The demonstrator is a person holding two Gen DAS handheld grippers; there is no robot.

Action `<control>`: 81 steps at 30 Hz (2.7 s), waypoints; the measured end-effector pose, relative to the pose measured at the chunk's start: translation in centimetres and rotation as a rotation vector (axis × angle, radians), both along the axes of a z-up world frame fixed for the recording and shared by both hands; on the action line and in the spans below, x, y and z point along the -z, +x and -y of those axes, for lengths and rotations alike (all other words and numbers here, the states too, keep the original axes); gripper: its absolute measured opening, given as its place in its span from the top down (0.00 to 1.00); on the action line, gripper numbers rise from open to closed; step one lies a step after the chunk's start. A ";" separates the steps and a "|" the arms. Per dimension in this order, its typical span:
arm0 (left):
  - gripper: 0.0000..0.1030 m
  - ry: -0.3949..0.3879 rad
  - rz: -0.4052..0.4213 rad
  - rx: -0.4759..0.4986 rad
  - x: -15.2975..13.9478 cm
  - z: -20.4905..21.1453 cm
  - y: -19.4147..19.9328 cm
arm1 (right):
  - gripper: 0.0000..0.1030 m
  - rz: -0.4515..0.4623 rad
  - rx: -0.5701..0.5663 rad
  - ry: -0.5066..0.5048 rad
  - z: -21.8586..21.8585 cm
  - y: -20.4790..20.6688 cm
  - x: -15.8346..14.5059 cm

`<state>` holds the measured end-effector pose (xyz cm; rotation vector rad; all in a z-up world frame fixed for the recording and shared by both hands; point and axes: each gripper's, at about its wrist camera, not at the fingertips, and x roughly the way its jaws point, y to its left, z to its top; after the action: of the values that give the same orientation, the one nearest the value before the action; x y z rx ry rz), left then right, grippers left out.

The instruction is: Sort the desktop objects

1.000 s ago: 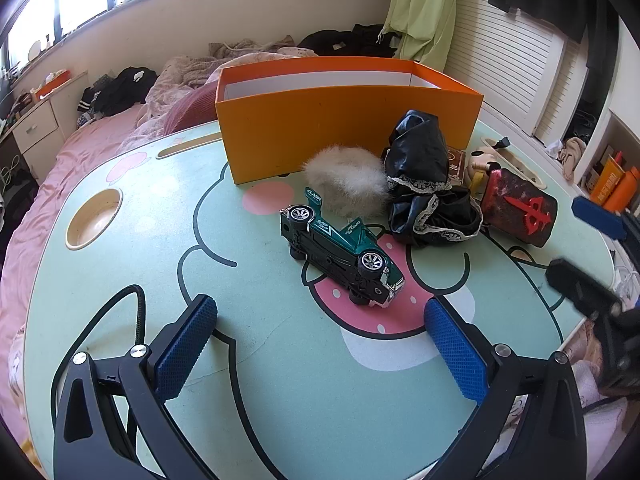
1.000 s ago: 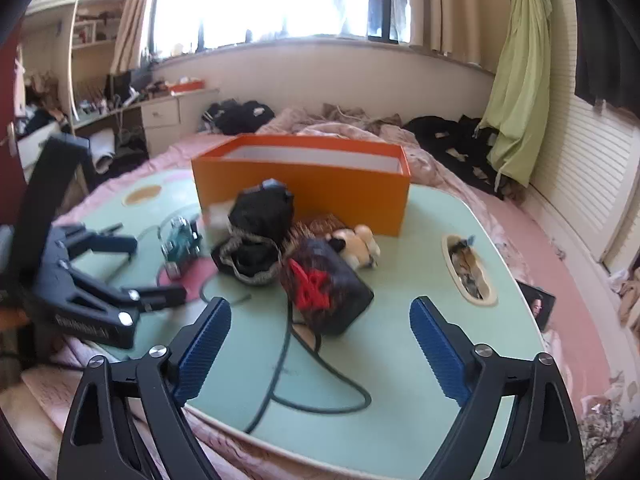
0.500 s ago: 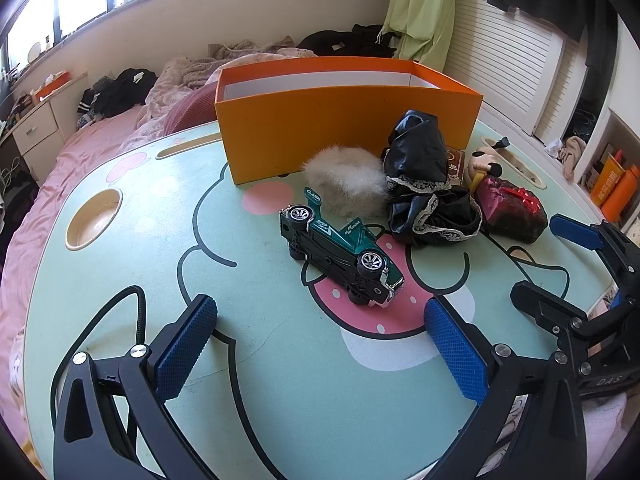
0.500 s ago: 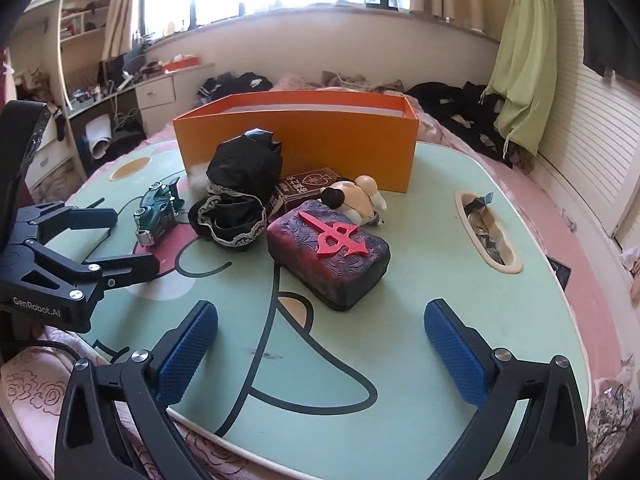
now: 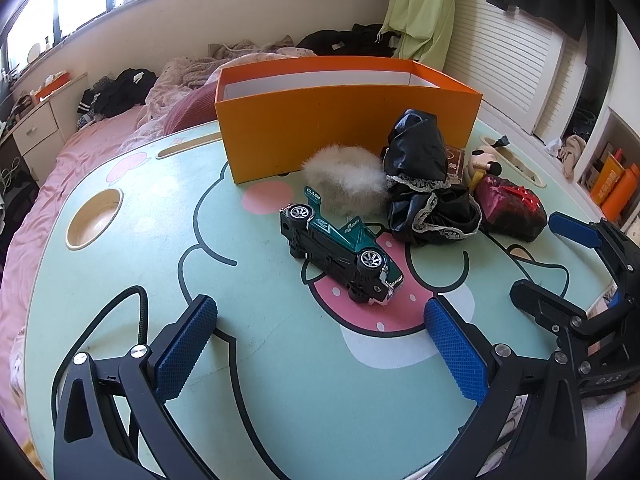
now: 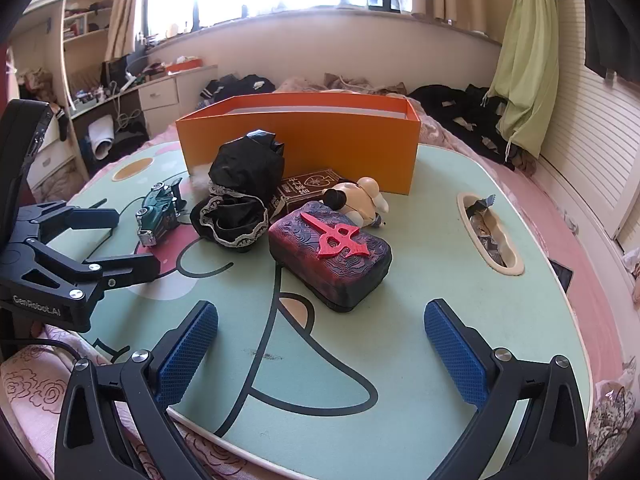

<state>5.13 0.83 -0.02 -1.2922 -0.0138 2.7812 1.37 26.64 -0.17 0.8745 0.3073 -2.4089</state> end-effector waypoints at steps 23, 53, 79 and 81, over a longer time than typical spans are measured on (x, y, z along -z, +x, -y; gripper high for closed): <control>0.40 0.118 -0.106 0.035 -10.8 2.8 -4.9 | 0.00 0.000 0.000 -0.001 0.0 0.0 0.0; 0.41 -0.212 0.312 -0.088 -6.0 -1.7 -23.1 | 0.00 -0.009 -0.007 -0.015 0.8 0.3 0.2; 0.34 -0.059 0.367 -0.130 -4.5 3.0 -25.4 | 0.00 -0.014 -0.009 -0.018 1.3 0.7 0.2; 0.34 -0.166 0.376 -0.126 -3.7 2.3 -25.3 | 0.00 -0.014 -0.009 -0.018 1.3 0.7 0.2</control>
<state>-20.12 -1.49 3.70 -1.8996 0.1209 2.6378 2.09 25.33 -0.41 0.8470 0.2937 -2.4069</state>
